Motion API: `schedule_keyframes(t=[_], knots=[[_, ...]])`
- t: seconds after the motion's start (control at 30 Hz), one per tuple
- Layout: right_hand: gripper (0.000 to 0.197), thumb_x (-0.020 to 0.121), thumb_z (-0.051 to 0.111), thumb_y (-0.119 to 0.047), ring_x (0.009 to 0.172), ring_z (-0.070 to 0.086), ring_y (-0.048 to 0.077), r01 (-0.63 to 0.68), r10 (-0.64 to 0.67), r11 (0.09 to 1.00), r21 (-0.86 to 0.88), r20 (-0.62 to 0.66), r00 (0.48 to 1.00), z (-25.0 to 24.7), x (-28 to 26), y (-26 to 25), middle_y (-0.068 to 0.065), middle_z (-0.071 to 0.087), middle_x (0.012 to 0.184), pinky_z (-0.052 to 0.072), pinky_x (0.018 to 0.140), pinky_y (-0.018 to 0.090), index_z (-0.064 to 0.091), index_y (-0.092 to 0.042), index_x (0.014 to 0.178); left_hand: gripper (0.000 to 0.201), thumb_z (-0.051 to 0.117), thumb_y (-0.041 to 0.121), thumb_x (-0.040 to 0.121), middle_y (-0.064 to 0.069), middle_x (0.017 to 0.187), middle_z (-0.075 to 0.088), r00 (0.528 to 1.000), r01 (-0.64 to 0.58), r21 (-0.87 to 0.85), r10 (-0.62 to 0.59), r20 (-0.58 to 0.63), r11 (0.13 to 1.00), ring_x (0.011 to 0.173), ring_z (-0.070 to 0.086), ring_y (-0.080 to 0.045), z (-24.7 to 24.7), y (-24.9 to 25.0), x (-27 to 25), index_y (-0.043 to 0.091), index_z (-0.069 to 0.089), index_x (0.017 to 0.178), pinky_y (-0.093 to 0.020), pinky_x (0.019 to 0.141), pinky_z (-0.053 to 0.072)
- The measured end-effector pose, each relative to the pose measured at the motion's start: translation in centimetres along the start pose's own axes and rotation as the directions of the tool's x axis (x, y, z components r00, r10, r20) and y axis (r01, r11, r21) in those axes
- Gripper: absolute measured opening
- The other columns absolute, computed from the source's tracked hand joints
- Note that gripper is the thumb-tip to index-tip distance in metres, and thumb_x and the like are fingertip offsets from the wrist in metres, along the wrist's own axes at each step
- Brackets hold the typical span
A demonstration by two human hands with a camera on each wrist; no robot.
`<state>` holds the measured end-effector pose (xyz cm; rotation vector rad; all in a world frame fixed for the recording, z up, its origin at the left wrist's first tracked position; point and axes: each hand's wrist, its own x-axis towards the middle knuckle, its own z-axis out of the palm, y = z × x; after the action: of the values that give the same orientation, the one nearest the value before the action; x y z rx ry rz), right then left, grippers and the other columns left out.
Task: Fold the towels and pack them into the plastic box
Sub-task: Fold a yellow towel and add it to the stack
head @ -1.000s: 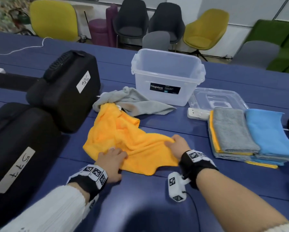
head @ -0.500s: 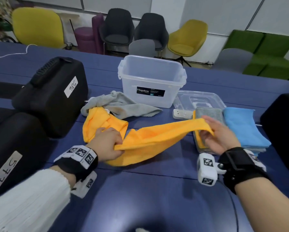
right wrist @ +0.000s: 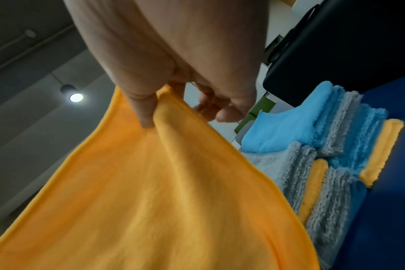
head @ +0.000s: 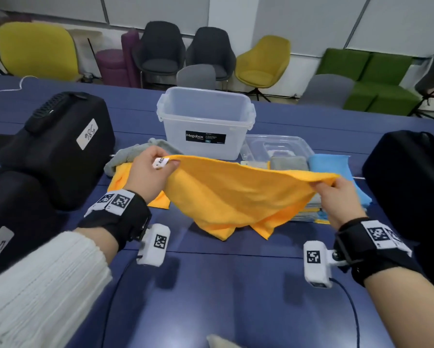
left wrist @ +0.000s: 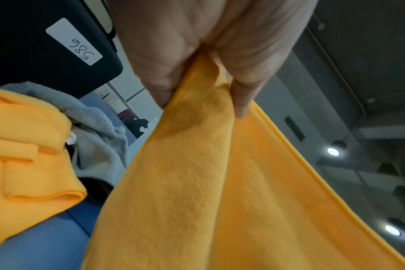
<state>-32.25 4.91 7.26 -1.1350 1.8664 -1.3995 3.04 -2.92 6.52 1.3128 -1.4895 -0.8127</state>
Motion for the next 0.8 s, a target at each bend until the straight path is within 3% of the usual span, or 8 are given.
schedule_keyframes(t=[0.07,0.17,0.27,0.37,0.5,0.63,0.7,0.8], knots=[[0.043,0.075,0.066,-0.043,0.074,0.044,0.019,-0.03,0.03,0.999,0.045,0.004,1.0,-0.7,-0.1,-0.6,0.008,0.048,0.079,0.034,0.069,0.035,0.06,-0.002,0.085,0.019,0.072,0.021,0.083,0.006,0.078,0.055,0.999,0.0,-0.101,-0.004,-0.039,0.995,0.073,0.051,-0.01,0.1,0.6,0.0,0.024,0.054,0.081,-0.031,0.071,0.042],[0.056,0.067,0.073,-0.061,0.071,0.041,0.022,0.015,-0.012,0.991,0.132,-0.019,1.0,-2.3,-0.2,-2.5,0.009,0.046,0.079,0.033,0.066,0.038,0.059,-0.011,0.088,0.019,0.077,0.024,0.078,0.001,0.081,0.057,1.0,0.011,-0.236,-0.014,-0.013,0.972,0.077,0.052,-0.018,-0.6,2.1,0.3,0.028,0.058,0.079,-0.036,0.066,0.046],[0.02,0.089,0.065,-0.028,0.068,0.05,0.019,0.117,-0.113,0.986,0.116,-0.04,0.993,-4.0,0.1,-4.6,0.005,0.055,0.076,0.043,0.062,0.035,0.053,-0.018,0.077,0.024,0.084,0.031,0.068,-0.001,0.076,0.057,0.997,-0.007,-0.311,0.03,0.067,0.951,0.073,0.051,-0.02,-1.8,4.6,0.6,0.027,0.061,0.074,-0.032,0.063,0.045],[0.012,0.094,0.057,-0.013,0.068,0.06,0.008,0.145,-0.15,0.98,0.139,0.032,0.988,-5.1,1.0,-5.7,-0.004,0.064,0.083,0.052,0.06,0.024,0.057,-0.025,0.09,0.023,0.082,0.032,0.057,0.008,0.064,0.061,0.976,0.069,-0.363,0.012,0.217,0.929,0.057,0.056,-0.008,-3.2,6.6,1.0,0.024,0.063,0.068,-0.02,0.052,0.047],[0.014,0.097,0.051,-0.015,0.058,0.055,0.007,0.113,-0.114,0.993,0.017,0.078,0.99,-3.9,1.8,-4.7,-0.001,0.06,0.076,0.046,0.054,0.022,0.059,-0.018,0.086,0.039,0.087,0.037,0.054,-0.002,0.071,0.066,0.861,0.301,-0.17,-0.191,0.471,0.938,0.055,0.061,-0.01,-4.3,5.4,1.7,0.015,0.066,0.078,-0.021,0.049,0.052],[0.017,0.096,0.05,-0.015,0.068,0.042,0.021,0.083,-0.058,0.981,-0.175,0.146,0.988,-0.9,2.9,-1.5,0.011,0.047,0.075,0.034,0.065,0.033,0.055,-0.003,0.085,0.014,0.07,0.017,0.081,-0.01,0.081,0.065,0.792,0.425,0.082,-0.415,0.448,0.901,0.058,0.064,-0.015,-3.7,2.9,2.0,0.005,0.065,0.087,-0.025,0.051,0.055],[0.02,0.095,0.051,-0.017,0.067,0.041,0.02,0.09,-0.049,0.964,-0.251,0.163,0.985,0.4,3.6,-0.3,0.007,0.046,0.07,0.034,0.064,0.032,0.052,-0.013,0.076,0.019,0.076,0.023,0.077,-0.012,0.077,0.063,0.798,0.437,0.123,-0.447,0.404,0.891,0.059,0.062,-0.018,-4.2,1.6,2.6,0.009,0.063,0.078,-0.029,0.056,0.054],[0.023,0.093,0.054,-0.014,0.063,0.036,0.02,0.131,-0.074,0.937,-0.324,0.181,0.981,1.8,4.6,0.1,0.003,0.04,0.065,0.031,0.06,0.031,0.046,-0.014,0.071,0.029,0.08,0.035,0.073,-0.014,0.076,0.062,0.885,0.344,0.238,-0.399,0.24,0.908,0.07,0.057,-0.024,-4.8,0.6,3.7,0.011,0.063,0.075,-0.037,0.066,0.051]])
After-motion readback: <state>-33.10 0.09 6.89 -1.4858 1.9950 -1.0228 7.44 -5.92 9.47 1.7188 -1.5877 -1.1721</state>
